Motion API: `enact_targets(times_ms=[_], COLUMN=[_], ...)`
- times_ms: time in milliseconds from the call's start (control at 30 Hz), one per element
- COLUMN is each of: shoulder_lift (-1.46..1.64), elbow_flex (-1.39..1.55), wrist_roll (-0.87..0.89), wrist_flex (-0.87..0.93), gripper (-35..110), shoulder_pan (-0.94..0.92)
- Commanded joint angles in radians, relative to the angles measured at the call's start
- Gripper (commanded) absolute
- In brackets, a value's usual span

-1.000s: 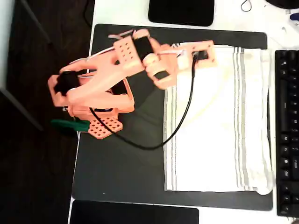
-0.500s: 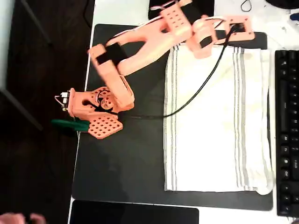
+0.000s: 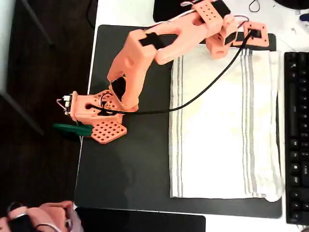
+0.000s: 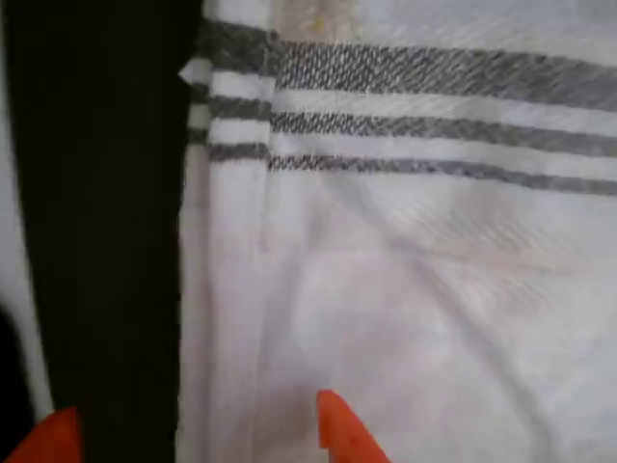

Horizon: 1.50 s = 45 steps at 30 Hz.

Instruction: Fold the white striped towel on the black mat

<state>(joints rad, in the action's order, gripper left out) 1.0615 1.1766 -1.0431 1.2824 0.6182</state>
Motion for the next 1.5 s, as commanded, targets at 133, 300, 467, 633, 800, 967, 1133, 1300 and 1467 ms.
enact_targets(times_ms=[133,300,467,633,800,967,1133,1300,1467], shoulder_lift=[-0.121,-0.163,-0.152,-0.064,0.055,0.199,0.359,0.48,0.477], elbow_flex=[-0.112,-0.126,-0.144,-0.183,-0.285,-0.339,-0.307,-0.206,-0.118], wrist_roll=[0.055,0.141,0.176,0.178,0.137,0.057,-0.104,-0.299,-0.469], wrist_flex=[-0.046,-0.097,-0.069,0.015,0.173,0.339,0.428,0.399,0.288], gripper=[23,0,0,0,0,0,0,0,0], shoulder_pan=[-0.009,-0.014,-0.02,-0.034,-0.066,-0.173,-0.391,-0.657,-0.905])
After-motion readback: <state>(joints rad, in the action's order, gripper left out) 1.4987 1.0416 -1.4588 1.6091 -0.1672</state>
